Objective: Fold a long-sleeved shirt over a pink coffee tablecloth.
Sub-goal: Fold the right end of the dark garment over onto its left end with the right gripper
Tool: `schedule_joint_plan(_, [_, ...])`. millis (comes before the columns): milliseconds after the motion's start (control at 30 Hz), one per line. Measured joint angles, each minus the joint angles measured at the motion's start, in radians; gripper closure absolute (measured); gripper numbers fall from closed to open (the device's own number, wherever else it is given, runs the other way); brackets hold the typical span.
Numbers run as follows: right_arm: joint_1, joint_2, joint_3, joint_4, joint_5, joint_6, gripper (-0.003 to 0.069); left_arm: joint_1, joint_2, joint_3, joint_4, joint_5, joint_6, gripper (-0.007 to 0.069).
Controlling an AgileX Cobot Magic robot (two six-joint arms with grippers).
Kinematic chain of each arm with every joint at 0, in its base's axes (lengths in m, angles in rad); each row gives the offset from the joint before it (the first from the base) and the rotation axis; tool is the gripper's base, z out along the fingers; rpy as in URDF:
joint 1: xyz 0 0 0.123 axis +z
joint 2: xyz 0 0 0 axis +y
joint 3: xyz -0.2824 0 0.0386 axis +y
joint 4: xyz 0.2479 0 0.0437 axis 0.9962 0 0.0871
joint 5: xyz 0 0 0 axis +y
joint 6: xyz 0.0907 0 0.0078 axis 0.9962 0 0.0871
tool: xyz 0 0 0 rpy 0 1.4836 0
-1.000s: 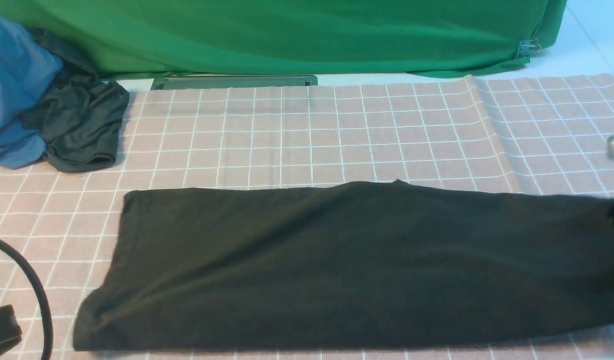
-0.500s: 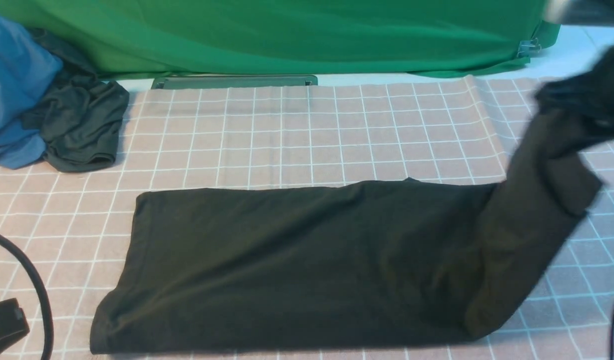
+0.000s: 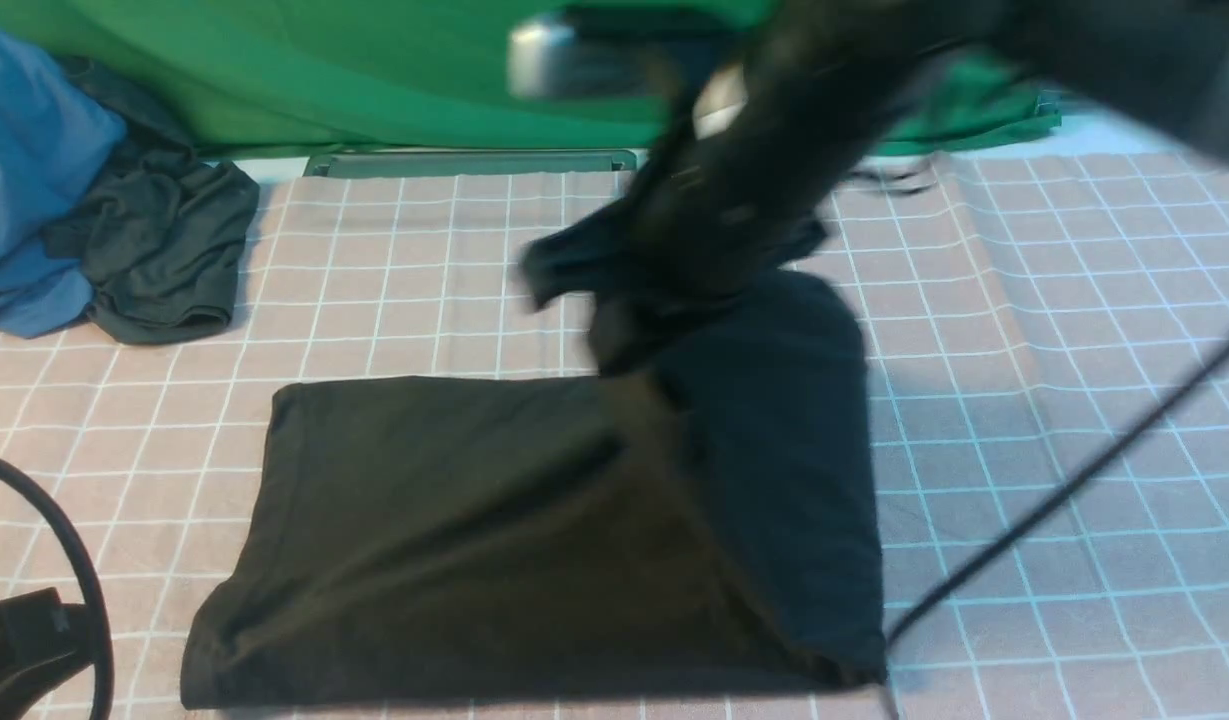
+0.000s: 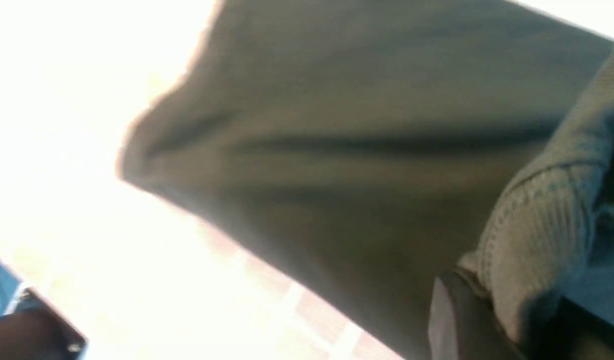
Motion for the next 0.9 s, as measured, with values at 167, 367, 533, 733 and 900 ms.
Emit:
schedule_joint_plan(167, [0.066, 0.149, -0.138, 0.051, -0.008, 0.006, 0.0540, 0.000, 0.000, 0.000, -0.005, 0.000, 0.015, 0.0612])
schedule_joint_plan(367, [0.121, 0.302, -0.265, 0.070, -0.064, 0.010, 0.0540, 0.000, 0.000, 0.000, -0.008, 0.008, 0.018, 0.0612])
schedule_joint_plan(533, [0.141, 0.371, -0.279, 0.109, -0.170, 0.021, 0.0500, 0.000, 0.000, 0.000, -0.009, 0.015, 0.018, 0.0612])
schedule_joint_plan(733, [0.149, 0.405, -0.283, 0.178, -0.297, 0.012, 0.0254, 0.000, 0.000, 0.000, -0.011, 0.040, 0.018, 0.0612])
schedule_joint_plan(900, [0.110, 0.385, -0.359, 0.181, -0.110, -0.130, 0.0212, 0.000, 0.000, 0.000, -0.026, 0.049, 0.019, 0.0612])
